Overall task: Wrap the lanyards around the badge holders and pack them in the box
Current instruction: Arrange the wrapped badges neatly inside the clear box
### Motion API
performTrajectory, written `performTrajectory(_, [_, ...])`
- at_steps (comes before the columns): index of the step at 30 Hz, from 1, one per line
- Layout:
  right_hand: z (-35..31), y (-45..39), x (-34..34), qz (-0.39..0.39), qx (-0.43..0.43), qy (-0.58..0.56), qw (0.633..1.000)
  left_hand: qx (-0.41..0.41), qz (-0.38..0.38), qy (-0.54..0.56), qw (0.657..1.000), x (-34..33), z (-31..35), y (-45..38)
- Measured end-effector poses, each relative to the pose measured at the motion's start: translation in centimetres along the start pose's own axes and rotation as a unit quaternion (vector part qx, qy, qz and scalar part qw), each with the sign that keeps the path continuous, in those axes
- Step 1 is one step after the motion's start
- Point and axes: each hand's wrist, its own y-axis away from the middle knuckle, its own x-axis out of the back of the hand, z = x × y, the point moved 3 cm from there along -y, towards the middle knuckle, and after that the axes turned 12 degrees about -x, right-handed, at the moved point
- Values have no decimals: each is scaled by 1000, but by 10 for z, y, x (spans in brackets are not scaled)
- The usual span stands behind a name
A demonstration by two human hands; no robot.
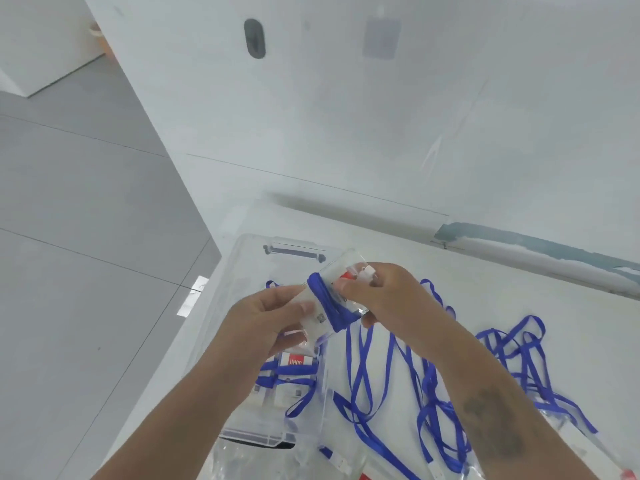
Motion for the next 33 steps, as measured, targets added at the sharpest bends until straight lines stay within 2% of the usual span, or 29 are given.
performTrajectory(4, [-19,-16,-18,-50,11,146,988,-48,2,-90,995,29,8,-5])
performTrajectory(11, [-28,-41,-51,-104,2,264,959,-26,-52,-177,983,58,0,-24])
performTrajectory(14, [-29,-44,-62,-55,-5,166,985,-20,-37,-171,984,66,-1,-34])
performTrajectory(16, [-25,-43,-70,3,-21,49,999,-14,-15,-148,989,68,-1,-42])
performTrajectory(18, [-13,-40,-85,43,-73,-115,990,-11,3,-133,991,68,-2,-50])
performTrajectory(19, [-3,-37,-96,50,-115,-214,969,-11,10,-129,992,67,-3,-54])
performTrajectory(20, [5,-35,-108,52,-160,-320,932,-10,15,-125,992,65,-3,-59])
performTrajectory(22, [18,-28,-134,55,-251,-503,825,-5,20,-118,993,60,-7,-68])
performTrajectory(24, [24,-19,-155,75,-320,-604,726,12,18,-114,993,54,-12,-73])
performTrajectory(26, [25,-15,-169,78,-340,-660,665,37,11,-124,992,48,-21,-78])
performTrajectory(29, [27,-19,-177,90,-342,-702,618,64,10,-153,986,42,-38,-85])
performTrajectory(33, [34,-30,-180,121,-368,-696,605,82,13,-191,978,35,-55,-100])
